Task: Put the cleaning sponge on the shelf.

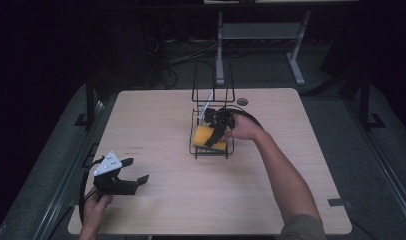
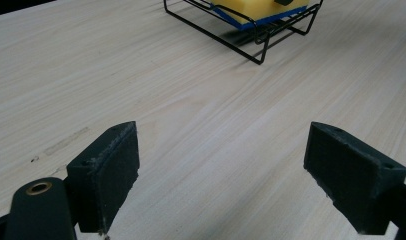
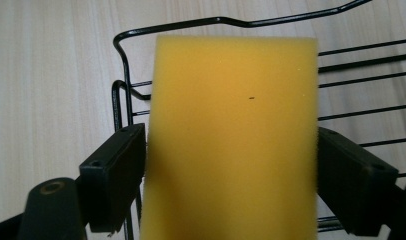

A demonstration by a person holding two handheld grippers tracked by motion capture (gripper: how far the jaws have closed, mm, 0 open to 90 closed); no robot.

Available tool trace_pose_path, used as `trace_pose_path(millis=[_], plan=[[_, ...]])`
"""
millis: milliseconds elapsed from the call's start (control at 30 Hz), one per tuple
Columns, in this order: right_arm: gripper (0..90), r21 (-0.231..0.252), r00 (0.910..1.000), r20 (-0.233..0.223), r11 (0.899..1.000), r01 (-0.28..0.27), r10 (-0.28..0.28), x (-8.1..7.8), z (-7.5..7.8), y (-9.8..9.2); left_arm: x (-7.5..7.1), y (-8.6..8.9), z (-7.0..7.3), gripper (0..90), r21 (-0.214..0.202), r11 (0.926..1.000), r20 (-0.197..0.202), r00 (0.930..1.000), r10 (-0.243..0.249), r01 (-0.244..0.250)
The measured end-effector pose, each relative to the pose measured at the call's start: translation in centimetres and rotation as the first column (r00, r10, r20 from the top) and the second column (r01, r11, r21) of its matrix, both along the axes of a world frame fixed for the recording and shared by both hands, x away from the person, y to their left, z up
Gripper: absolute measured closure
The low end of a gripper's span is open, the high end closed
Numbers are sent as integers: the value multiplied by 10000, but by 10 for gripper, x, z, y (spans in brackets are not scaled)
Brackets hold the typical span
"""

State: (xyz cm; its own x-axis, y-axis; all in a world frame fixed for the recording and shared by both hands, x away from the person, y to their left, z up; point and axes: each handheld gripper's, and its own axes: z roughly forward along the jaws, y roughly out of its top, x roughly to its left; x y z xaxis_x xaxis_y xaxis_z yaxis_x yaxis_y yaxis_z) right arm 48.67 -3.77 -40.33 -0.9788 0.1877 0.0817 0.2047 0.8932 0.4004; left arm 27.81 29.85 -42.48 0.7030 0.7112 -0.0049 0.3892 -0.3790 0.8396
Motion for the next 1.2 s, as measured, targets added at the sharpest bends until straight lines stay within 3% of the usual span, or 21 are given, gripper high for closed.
trace_pose_path(millis=[700,1200], plan=[[160,536,9998,156,9985,118,-126,-7,12,1,1,-1,-1,141,120,9999,-64,10000,-35,35],[161,1008,9980,600,9948,158,-219,-17,16,-9,3,-7,-2,141,214,9997,-38,9999,-145,146]])
